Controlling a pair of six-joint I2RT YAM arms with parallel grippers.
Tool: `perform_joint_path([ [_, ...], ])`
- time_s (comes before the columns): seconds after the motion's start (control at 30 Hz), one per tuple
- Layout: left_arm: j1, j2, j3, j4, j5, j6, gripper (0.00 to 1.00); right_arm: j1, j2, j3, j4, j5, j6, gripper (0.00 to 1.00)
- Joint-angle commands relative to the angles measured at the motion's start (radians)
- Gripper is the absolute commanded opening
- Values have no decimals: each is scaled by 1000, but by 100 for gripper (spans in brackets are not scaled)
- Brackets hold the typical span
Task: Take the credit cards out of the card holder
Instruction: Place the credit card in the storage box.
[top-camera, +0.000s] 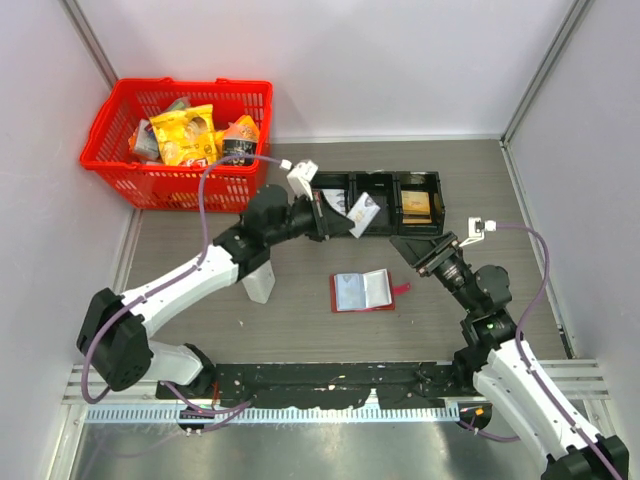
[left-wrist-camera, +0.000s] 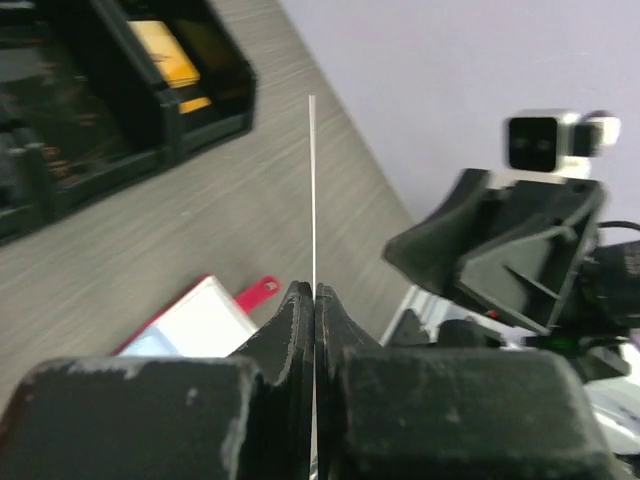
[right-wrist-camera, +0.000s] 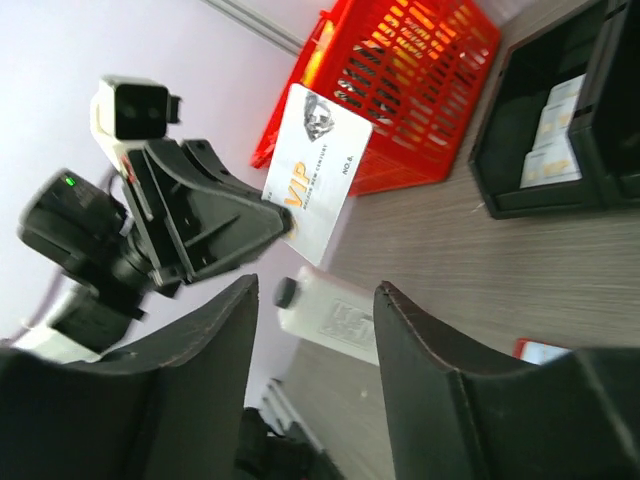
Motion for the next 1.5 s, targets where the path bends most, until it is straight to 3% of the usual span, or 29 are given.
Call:
perform_joint_path([
  [0.0,44,-38,166,-482,33,327,0,5,-49,113,-205,45,-236,58],
  [0.17,67,23,344,-783,-57,588,0,3,-53,169,-394,92,-417,63],
  [0.2,73,40,371,-820,-52,631,0,5,-54,196,-425,85,-444,71],
  [0.47,133,281,606,-1034,-55,881,0,5,-53,239,-540,25,-569,74],
  [0.6,168,405,721,-1068,-35,918,0,5,-57,256,-583,20,-605,74],
  [0.73,230,499,784,-1049,57,945,0,5,-53,279,-629,11,-644,74],
  [1.0,273,718,1011,-1174,246,1041,0,3,-72,273,-657,30,-681,74],
  [1.47,271,942,1214,-1268,246,1100,0,5,-82,253,-661,20,-695,74],
])
